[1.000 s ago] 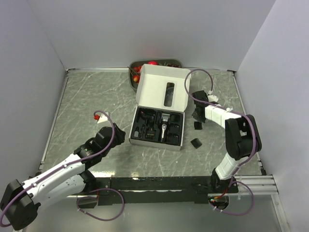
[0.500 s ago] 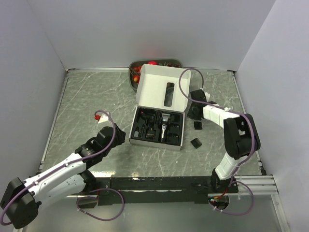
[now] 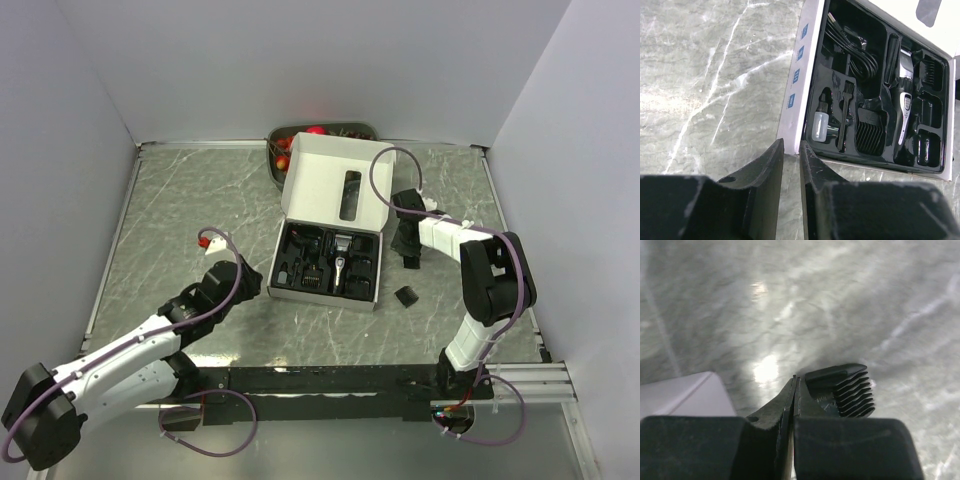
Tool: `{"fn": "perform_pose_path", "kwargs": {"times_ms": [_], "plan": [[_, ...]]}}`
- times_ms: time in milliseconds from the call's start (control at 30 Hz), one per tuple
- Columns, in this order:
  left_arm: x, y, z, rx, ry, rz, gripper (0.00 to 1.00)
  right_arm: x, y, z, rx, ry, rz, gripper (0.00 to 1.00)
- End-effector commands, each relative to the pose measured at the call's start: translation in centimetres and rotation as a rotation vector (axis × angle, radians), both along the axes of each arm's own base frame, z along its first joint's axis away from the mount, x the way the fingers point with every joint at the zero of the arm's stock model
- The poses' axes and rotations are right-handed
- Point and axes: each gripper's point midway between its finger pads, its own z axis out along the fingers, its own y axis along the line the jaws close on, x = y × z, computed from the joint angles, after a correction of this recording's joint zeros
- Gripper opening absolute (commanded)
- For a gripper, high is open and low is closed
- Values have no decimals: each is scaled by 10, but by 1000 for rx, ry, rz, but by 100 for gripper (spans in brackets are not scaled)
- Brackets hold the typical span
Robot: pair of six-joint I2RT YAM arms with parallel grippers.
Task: Sort the hair-cutting tools
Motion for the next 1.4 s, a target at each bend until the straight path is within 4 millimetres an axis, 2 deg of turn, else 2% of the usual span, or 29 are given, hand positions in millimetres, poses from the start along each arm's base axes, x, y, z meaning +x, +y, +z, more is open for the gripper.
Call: {"fn": "perform_pose_path", "kwargs": {"times_ms": [0, 267, 467, 600, 667, 700, 733, 767, 833, 867, 900, 933, 967, 1033, 1100, 1133, 1233, 1267, 1300, 1367], "plan": [[8, -11, 24, -59, -50, -9, 25, 3, -15, 7, -55, -7, -103, 0], [6, -8, 27, -65, -59, -7, 25, -1, -35, 9, -91, 27, -231, 0], [6, -8, 28, -67, -62, -5, 24, 14, -33, 20, -74, -11, -196, 0], [5, -7, 31, -71, -70, -5, 24, 26, -22, 41, -44, -93, -80, 0], [4, -8, 33, -77, -74, -12, 24, 28, -16, 63, -19, -155, -19, 0], [4, -8, 35, -80, -80, -15, 24, 28, -14, 68, -13, -184, 11, 3], [4, -8, 35, -85, -82, -18, 25, 27, -12, 82, -5, -217, 43, 9], [2, -9, 35, -88, -81, -26, 25, 24, -15, 87, -33, -217, 70, 21], [0, -9, 35, -91, -86, -39, 29, 17, -25, 101, -87, -221, 100, 26], [-2, -10, 32, -96, -82, -51, 31, 15, -29, 104, -129, -215, 156, 38], [-4, -11, 30, -99, -81, -60, 32, 13, -31, 111, -149, -225, 186, 43], [-3, -14, 33, -115, -94, -71, 33, 9, -33, 113, -174, -217, 223, 49], [-7, -16, 26, -122, -84, -94, 34, 7, -33, 114, -193, -209, 281, 53], [-9, -22, 25, -146, -95, -119, 34, 3, -25, 113, -178, -182, 370, 63], [-17, -26, 14, -149, -66, -165, 34, 3, -15, 111, -155, -133, 488, 68], [-17, -30, 15, -162, -78, -180, 34, 1, -11, 109, -140, -104, 515, 71], [-22, -32, 10, -177, -77, -206, 35, -10, -15, 103, -181, 18, 647, 74], [-23, -33, 10, -194, -81, -210, 36, -7, -18, 98, -208, -6, 659, 74], [-26, -36, 11, -203, -80, -235, 36, -5, -12, 104, -195, -62, 691, 74], [-29, -37, 10, -210, -83, -248, 36, -2, -8, 98, -229, -120, 806, 77]]}}
